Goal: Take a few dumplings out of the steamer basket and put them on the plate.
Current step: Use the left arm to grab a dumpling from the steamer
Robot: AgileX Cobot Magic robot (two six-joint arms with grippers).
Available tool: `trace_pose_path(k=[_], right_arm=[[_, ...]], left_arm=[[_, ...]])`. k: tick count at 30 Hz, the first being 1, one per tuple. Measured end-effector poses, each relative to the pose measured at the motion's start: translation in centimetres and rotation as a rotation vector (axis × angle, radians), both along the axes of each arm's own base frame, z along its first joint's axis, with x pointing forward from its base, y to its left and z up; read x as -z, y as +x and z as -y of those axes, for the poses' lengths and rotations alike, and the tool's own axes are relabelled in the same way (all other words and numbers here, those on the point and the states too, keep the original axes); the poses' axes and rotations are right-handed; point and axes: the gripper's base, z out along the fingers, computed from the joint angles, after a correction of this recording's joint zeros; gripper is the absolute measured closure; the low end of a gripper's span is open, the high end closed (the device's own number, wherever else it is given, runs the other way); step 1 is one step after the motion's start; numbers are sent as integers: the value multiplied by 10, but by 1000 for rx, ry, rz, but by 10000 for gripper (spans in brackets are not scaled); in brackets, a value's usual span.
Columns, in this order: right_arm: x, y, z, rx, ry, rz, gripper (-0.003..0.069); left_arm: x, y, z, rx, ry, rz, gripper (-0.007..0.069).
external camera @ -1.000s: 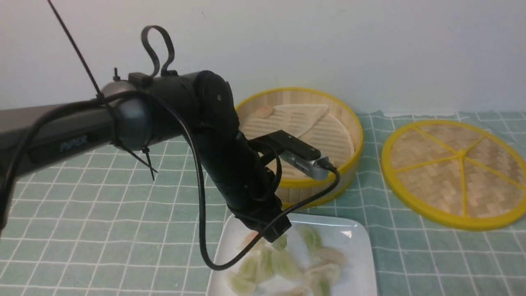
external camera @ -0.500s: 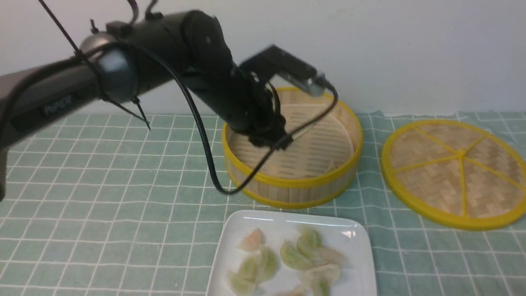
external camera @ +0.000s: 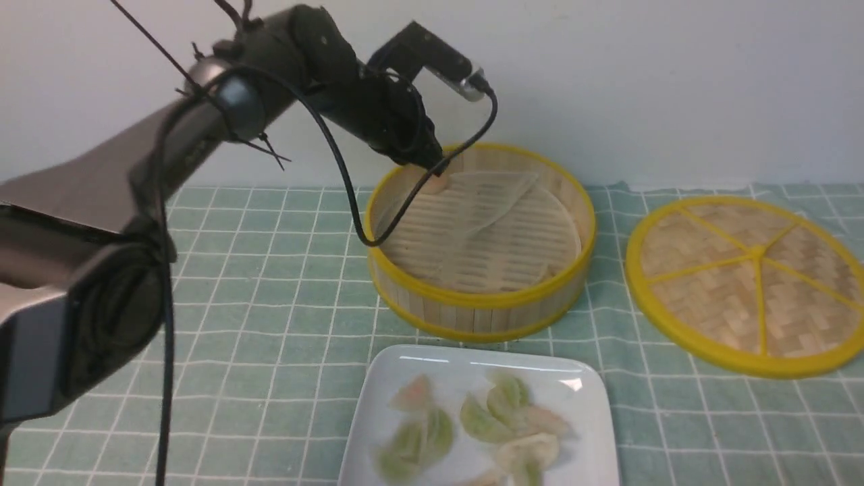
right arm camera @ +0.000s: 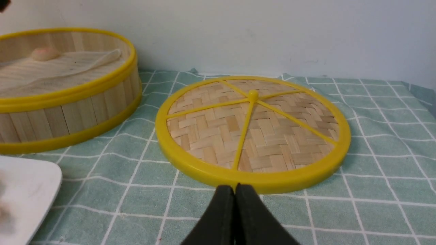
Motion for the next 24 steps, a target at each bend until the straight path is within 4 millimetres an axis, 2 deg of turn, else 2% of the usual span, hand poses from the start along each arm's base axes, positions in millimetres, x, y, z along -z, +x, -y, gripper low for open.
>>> trace_pose_path(k=[3, 5, 6, 7, 13, 16, 19, 24], right_arm=[[0, 0, 0, 0, 0, 0, 673], [0, 0, 0, 0, 0, 0, 673], [0, 0, 0, 0, 0, 0, 673], [0, 0, 0, 0, 0, 0, 673], [0, 0, 0, 0, 0, 0, 673], [0, 0, 0, 0, 0, 0, 673], [0, 0, 0, 0, 0, 0, 673], [0, 0, 0, 0, 0, 0, 673]], left_arm=[[28, 10, 4, 36, 26, 14, 591], [36, 13, 4, 43, 34, 19, 570], [44, 15, 5, 50, 43, 31, 518], [46, 16, 5, 49, 44, 34, 510], [68, 27, 4, 31, 62, 106, 247], [71, 28, 6, 30, 58, 120, 177], [75, 30, 8, 29, 58, 140, 154], [79, 32, 8, 22, 59, 150, 170]])
